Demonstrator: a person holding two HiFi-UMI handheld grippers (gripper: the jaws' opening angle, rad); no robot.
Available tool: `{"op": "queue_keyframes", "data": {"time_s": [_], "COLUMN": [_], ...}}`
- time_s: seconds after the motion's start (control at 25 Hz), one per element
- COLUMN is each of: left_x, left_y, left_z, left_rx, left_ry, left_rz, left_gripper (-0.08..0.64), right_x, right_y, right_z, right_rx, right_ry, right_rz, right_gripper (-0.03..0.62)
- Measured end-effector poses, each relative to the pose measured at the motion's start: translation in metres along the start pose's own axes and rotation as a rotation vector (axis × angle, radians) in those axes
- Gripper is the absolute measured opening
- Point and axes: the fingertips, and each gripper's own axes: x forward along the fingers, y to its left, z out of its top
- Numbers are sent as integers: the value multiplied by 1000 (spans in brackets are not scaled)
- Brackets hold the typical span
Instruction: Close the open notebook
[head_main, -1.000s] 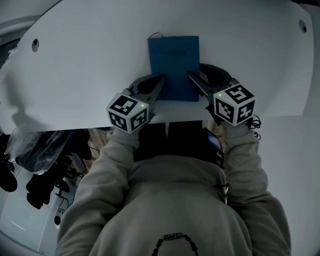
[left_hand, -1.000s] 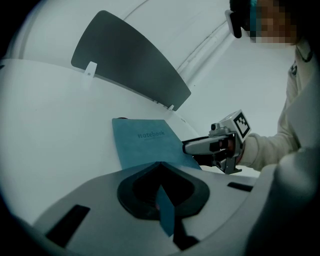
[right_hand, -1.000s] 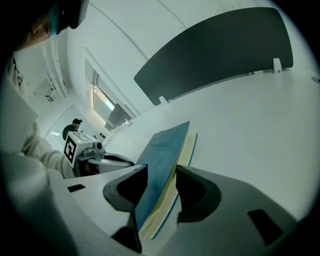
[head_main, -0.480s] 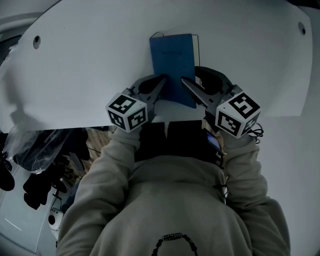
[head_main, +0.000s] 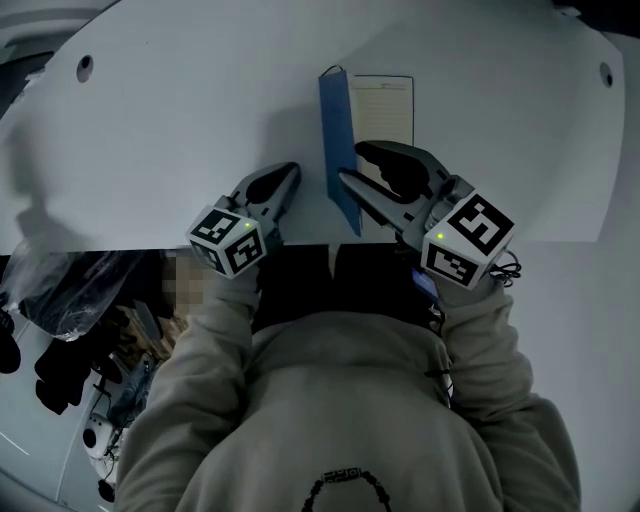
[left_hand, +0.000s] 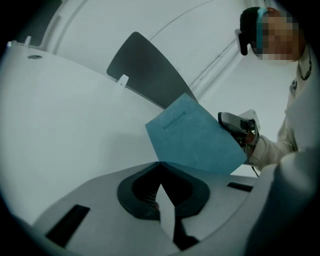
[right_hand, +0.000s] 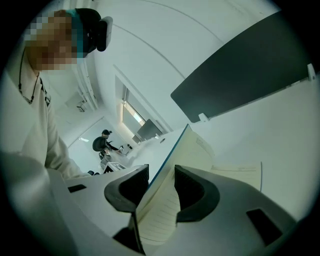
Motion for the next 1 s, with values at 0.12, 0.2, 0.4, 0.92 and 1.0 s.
{"op": "queue_keyframes", "data": {"time_s": [0.12, 0.2, 0.4, 0.92, 1.0], "left_x": [-16, -24, -40, -89, -95], "left_y": [11, 16, 24, 54, 62], "left_z": [-5, -7, -3, -15, -19], "left_rx": [1, -4, -29, -69, -79], "left_ry": [4, -2, -54, -89, -95], "left_rz": [12, 23, 42, 84, 90], "left_gripper": [-7, -6, -6, -6, -6], "right_x": [11, 18, 37, 94, 108], "right_y": [11, 17, 30, 51, 53], "right_z": [2, 2, 2, -23, -30], "right_rx": [-4, -7, -70, -71, -69], "right_ry": [-1, 5, 54, 133, 149], "right_rz": [23, 32, 44, 76, 84], "right_gripper": [173, 173, 173, 173, 173]}}
